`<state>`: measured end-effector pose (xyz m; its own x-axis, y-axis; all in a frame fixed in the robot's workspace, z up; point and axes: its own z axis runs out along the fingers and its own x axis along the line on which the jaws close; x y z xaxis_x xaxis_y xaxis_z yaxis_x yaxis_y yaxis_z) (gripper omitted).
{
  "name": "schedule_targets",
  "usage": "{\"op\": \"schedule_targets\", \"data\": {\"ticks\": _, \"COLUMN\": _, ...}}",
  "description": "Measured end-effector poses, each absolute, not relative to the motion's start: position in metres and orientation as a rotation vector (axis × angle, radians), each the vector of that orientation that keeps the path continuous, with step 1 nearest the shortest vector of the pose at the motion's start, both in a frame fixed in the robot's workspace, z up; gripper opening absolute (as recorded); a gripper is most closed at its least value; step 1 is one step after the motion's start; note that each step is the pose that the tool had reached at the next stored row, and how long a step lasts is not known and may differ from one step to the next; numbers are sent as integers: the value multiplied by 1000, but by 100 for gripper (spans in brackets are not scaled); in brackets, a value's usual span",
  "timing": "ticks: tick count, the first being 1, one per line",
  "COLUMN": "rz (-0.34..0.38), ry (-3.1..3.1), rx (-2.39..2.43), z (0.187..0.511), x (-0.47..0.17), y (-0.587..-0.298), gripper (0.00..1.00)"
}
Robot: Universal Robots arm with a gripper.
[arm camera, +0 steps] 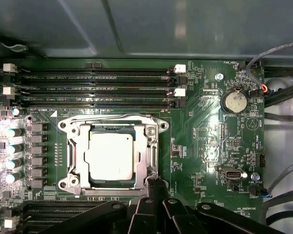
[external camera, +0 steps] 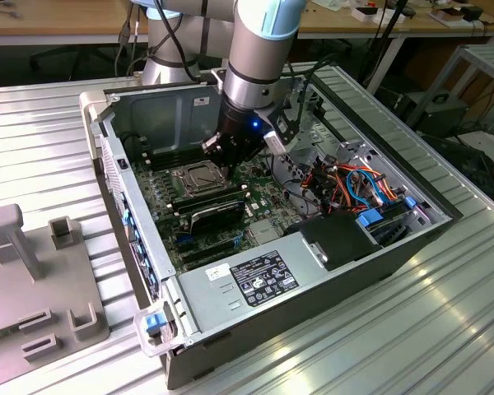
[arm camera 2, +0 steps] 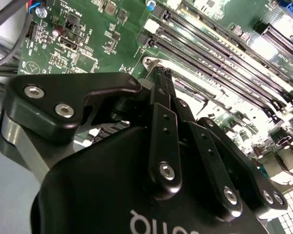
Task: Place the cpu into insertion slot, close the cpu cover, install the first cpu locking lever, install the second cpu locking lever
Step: 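Install the second cpu locking lever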
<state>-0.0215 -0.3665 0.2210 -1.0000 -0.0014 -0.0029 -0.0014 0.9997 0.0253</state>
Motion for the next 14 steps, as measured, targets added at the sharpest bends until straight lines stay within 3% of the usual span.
{"op": "schedule_targets", "data": {"ticks": 14, "rz": 39, "ry": 3139, "rx": -2, "z": 220, "x": -32, "y": -378, "gripper": 11}}
